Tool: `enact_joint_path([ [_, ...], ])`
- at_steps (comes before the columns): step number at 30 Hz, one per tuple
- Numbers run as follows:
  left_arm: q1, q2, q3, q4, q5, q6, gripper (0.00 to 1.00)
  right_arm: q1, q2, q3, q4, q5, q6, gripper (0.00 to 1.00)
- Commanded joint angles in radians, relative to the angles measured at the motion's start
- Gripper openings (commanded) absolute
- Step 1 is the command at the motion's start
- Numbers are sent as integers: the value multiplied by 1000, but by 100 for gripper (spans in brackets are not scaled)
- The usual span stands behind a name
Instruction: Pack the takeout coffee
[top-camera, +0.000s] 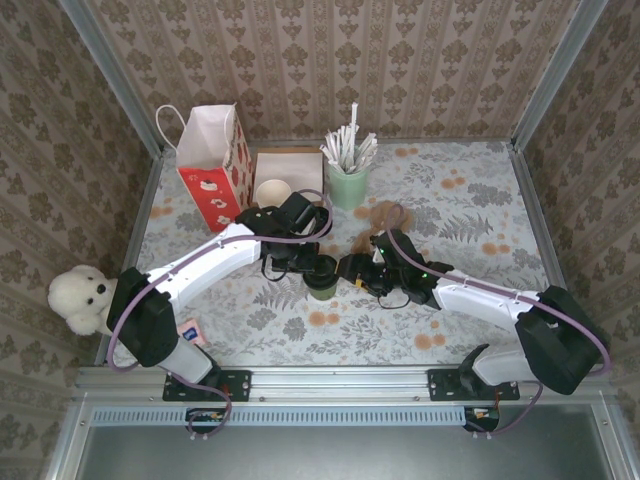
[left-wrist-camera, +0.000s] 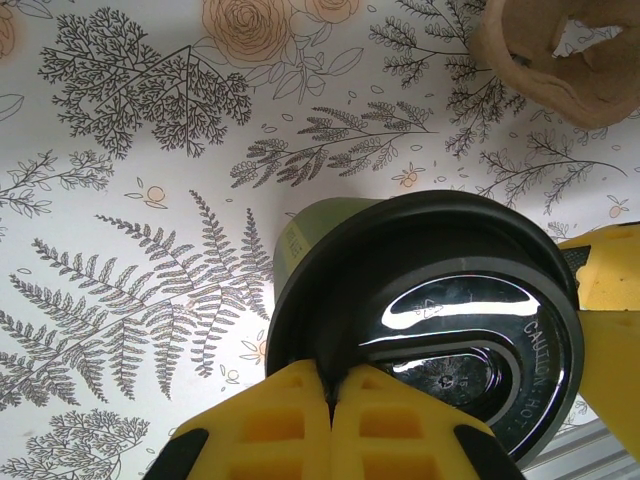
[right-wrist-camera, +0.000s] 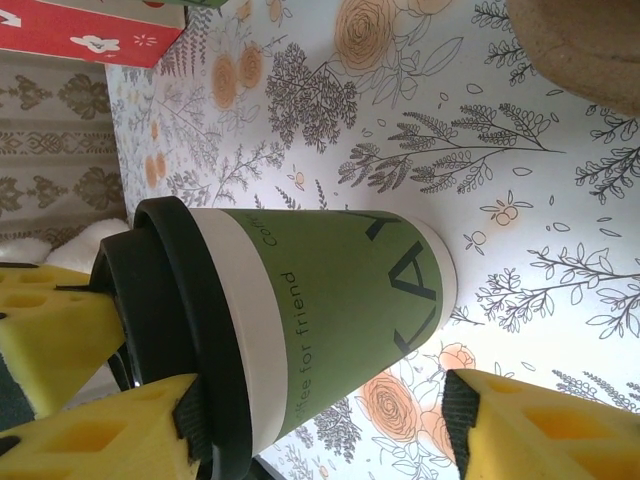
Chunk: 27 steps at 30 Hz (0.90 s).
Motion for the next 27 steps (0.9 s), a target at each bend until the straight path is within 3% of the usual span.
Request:
enact_joint_path([
  [1,-21,63,-22,-29,17,14,0,6,11,-13,-36,29,34,61],
  [9,-13,89,-22,-28,42,11,0,5,35,6,-139,74,18,59],
  [16,6,190,-39,-131,59,22,0,-33,97,-59,-198,73,68,56],
  [19,6,226,-153,-132,58,43,0,-55,84,-104,-171,65,88,56],
  [24,6,249,-363,53,198,-13,0,-45,0,-57,-223,109,10,61],
  [27,8,221,-268,-6,120,31,0,-42,-21,-37,-193,86,-1,63],
])
